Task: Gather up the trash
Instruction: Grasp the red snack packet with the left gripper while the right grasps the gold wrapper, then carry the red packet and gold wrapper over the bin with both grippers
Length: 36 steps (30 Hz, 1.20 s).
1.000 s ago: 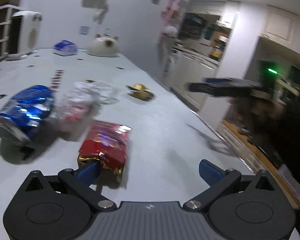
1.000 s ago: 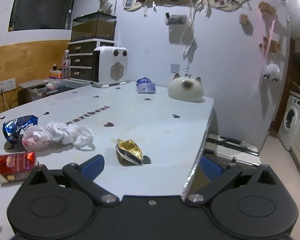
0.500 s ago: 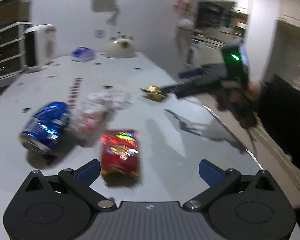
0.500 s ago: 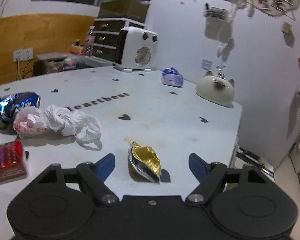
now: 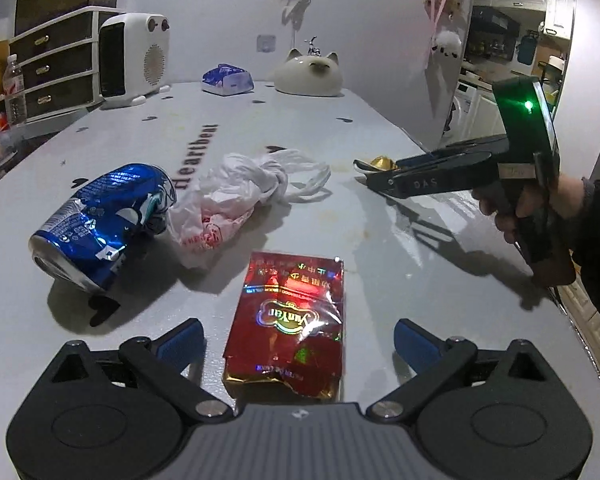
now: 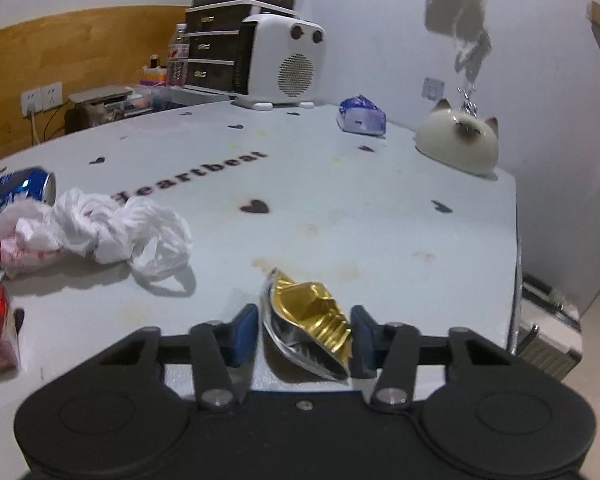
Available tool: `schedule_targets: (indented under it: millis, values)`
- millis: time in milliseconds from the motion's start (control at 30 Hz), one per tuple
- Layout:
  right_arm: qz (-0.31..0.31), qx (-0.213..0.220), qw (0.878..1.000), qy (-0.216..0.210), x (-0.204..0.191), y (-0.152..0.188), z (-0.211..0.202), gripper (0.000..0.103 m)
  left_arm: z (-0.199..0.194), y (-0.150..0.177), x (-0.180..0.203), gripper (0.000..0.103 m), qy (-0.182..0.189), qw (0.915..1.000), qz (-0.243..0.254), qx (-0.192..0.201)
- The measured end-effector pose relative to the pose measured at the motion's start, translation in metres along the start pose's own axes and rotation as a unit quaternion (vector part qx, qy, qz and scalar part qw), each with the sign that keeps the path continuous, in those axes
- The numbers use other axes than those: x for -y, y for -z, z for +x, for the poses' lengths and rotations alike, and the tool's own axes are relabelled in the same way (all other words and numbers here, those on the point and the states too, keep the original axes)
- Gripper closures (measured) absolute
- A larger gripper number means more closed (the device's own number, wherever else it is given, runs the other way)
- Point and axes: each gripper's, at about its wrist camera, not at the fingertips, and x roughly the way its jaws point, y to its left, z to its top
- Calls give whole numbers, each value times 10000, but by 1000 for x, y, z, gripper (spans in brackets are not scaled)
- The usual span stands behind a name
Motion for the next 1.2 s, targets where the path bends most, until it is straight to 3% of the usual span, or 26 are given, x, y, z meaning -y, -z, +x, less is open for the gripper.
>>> schedule_targets:
  millis: [233, 433, 600, 1200]
  values:
    - [-51, 4, 9999, -95, -15, 10, -17, 61, -1, 4, 5, 16, -433, 9988, 180, 124]
    - [85, 30, 10000, -1, -29, 29, -45, 61, -2, 5, 13, 24, -489, 9986, 68, 195]
    - [354, 26, 9993, 140, -34, 43, -67, 61, -4, 5, 16, 44, -639, 9974, -165, 293]
    - [832, -45, 9960, 337, -57, 92, -152, 61, -34, 29, 57, 49, -824, 9933, -611, 522]
